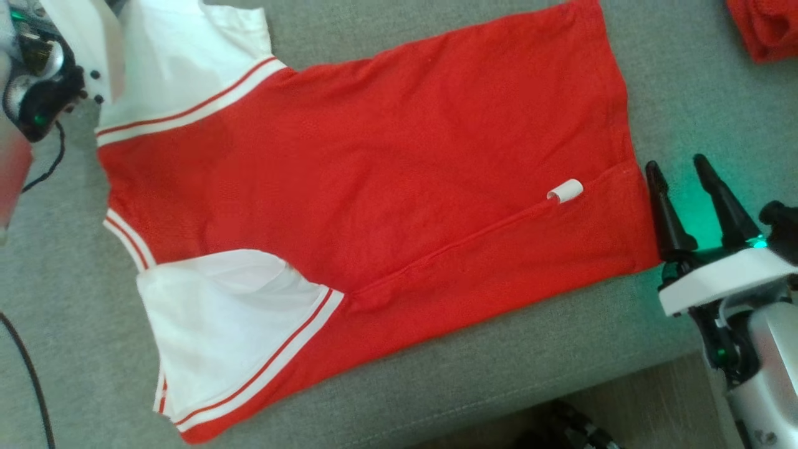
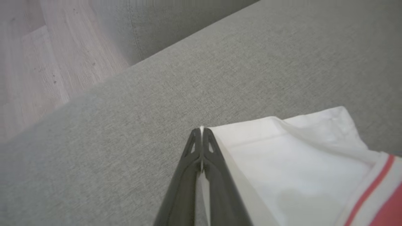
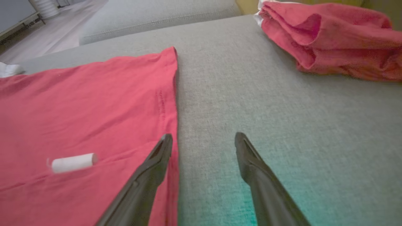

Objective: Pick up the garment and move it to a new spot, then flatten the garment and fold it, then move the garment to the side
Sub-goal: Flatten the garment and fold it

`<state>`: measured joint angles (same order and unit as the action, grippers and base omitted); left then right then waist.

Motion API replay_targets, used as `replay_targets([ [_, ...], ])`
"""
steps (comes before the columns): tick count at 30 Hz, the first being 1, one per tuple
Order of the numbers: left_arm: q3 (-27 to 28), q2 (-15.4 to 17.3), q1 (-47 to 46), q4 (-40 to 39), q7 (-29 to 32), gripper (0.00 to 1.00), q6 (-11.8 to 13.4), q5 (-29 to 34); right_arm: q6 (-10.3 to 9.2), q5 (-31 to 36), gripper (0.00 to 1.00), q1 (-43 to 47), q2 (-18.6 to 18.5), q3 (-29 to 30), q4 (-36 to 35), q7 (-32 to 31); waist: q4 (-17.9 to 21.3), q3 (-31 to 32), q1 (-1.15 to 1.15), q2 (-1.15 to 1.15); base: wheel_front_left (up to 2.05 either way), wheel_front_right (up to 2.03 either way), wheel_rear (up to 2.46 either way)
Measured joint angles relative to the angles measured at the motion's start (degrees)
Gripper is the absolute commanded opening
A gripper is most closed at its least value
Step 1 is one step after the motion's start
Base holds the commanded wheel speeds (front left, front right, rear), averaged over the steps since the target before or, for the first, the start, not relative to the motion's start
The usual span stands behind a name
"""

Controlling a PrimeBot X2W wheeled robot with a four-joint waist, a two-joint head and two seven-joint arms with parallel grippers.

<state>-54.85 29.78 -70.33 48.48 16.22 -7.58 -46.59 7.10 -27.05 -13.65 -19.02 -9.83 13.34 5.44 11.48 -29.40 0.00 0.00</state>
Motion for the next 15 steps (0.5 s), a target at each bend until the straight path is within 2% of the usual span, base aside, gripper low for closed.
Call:
replay_targets([
  [4,-1.22,-0.07,0.41,-1.1,-1.54,0.0,0.0,-1.0,0.0,-0.1,1.0,-1.12,-0.29,-1.3,-0.3,-1.7,-0.62,1.66,0.0,0.0,0.0,0.0,0.0],
  [8,-3.44,-0.56,2.63,-4.32,-4.6,0.0,0.0,-3.13,0.0,-0.16,1.0,-7.54,-0.26,-0.92,1.0,-8.56,-2.31,5.21,0.0,0.0,0.0,0.0,0.0],
  [12,-4.74,-0.76,3.98,-7.4,-7.4,0.0,0.0,-4.04,0.0,0.41,1.0,-13.64,0.46,-1.42,6.46,-17.59,-4.23,8.05,0.0,0.0,0.0,0.0,0.0],
  [15,-6.31,-0.93,4.32,-10.65,-8.27,0.0,0.0,-4.95,0.0,1.96,1.0,-17.5,1.0,-1.35,11.83,-21.84,-6.17,9.5,0.0,0.0,0.0,0.0,0.0],
])
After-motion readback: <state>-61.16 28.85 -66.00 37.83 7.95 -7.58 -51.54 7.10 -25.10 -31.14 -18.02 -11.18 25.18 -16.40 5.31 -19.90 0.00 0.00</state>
